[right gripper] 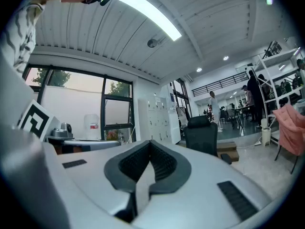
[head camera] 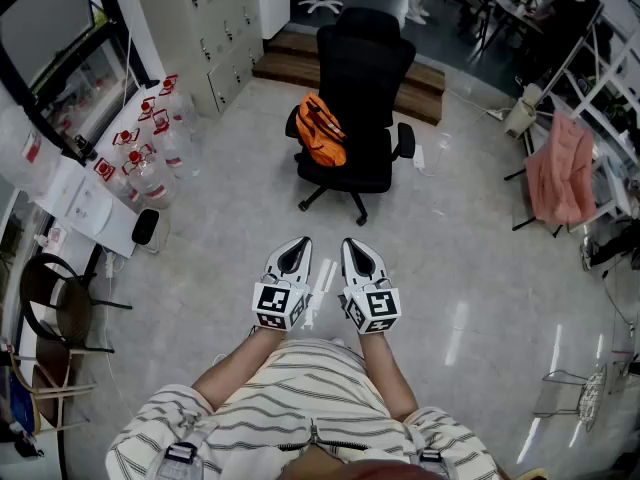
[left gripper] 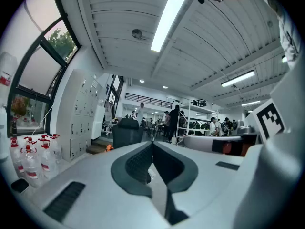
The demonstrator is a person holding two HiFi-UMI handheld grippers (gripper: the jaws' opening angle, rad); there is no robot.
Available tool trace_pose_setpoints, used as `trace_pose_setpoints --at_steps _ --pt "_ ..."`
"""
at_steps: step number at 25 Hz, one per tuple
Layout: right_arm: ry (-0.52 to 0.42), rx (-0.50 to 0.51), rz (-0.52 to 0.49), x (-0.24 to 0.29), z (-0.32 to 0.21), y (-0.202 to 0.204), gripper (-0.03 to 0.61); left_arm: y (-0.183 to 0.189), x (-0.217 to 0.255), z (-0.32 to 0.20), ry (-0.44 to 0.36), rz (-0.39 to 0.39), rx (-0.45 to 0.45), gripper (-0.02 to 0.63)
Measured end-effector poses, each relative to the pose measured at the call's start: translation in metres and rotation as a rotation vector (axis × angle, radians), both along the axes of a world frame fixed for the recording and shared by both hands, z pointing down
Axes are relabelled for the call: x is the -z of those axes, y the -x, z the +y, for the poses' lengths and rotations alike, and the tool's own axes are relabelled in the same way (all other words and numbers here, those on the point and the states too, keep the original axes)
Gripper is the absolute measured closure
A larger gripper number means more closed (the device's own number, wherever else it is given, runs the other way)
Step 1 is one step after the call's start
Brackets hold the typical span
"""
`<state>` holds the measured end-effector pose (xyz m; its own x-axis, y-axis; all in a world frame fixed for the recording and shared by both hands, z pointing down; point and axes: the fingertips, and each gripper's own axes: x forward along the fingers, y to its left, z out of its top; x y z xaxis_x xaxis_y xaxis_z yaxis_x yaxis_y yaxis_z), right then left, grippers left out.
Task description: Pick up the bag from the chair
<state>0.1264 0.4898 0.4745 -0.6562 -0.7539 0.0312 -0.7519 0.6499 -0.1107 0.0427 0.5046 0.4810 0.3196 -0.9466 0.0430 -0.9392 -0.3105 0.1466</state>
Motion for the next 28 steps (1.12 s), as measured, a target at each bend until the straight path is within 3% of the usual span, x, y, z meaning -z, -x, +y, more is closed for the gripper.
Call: trace_pose_setpoints --at_steps 17,28 --pt "-0.016 0.024 -0.011 0.004 -0.004 -0.018 0.560 -0.018 0.000 -0.005 0.004 -0.012 0.012 0.591" --pt "-0.015 0.071 -0.002 0.000 -0.012 -0.063 0.560 -0.066 -0.007 -0.008 0.010 -0.007 0.045 0.591"
